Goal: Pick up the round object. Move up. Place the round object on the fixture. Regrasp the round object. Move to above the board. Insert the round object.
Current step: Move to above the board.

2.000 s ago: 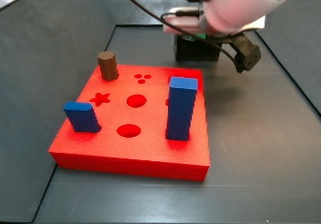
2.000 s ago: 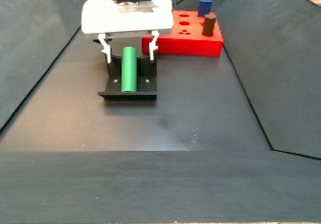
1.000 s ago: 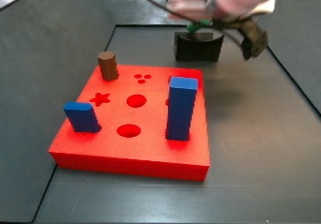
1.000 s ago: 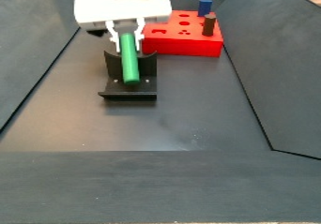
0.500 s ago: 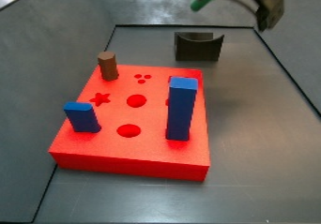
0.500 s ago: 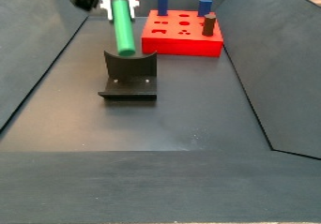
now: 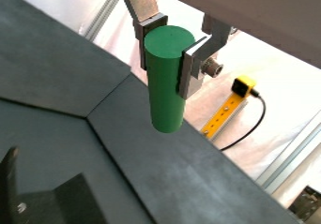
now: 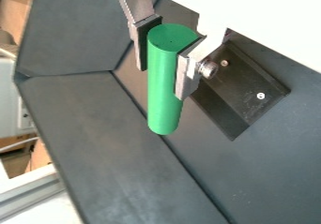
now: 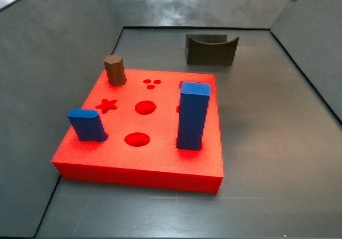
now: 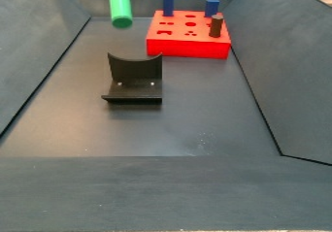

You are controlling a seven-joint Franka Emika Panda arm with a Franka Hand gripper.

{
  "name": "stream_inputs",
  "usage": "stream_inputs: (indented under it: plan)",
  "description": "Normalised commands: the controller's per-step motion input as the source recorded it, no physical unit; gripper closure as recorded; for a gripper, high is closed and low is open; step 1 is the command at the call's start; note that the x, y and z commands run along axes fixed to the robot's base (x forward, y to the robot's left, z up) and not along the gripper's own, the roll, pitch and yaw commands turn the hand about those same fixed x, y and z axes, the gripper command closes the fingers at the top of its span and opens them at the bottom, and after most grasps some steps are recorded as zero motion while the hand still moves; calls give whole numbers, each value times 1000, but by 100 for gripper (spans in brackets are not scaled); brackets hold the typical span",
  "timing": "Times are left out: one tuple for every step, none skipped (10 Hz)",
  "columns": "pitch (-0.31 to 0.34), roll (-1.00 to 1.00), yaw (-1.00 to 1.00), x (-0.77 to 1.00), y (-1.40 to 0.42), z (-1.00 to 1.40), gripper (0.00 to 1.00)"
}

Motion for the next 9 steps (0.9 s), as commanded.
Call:
stream_inputs:
  plan:
    - [68,-44,-7,9,-12,498,100]
    - [85,-49,-1,4,-16,328,100]
    - [-78,-1000,-192,-527,-1000,390,100]
    - [-86,-1000,-192,-532,-1000,371,100]
    - [-90,-1000,-198,-567,-1000,390,100]
    - [-88,-1000,-207,-581,-1000,381,100]
    - [-82,-1000,-213,-582,-1000,381,100]
    - [-62,-1000,-224,-598,-1000,384,100]
    - [-56,-1000,-226,-602,-1000,387,100]
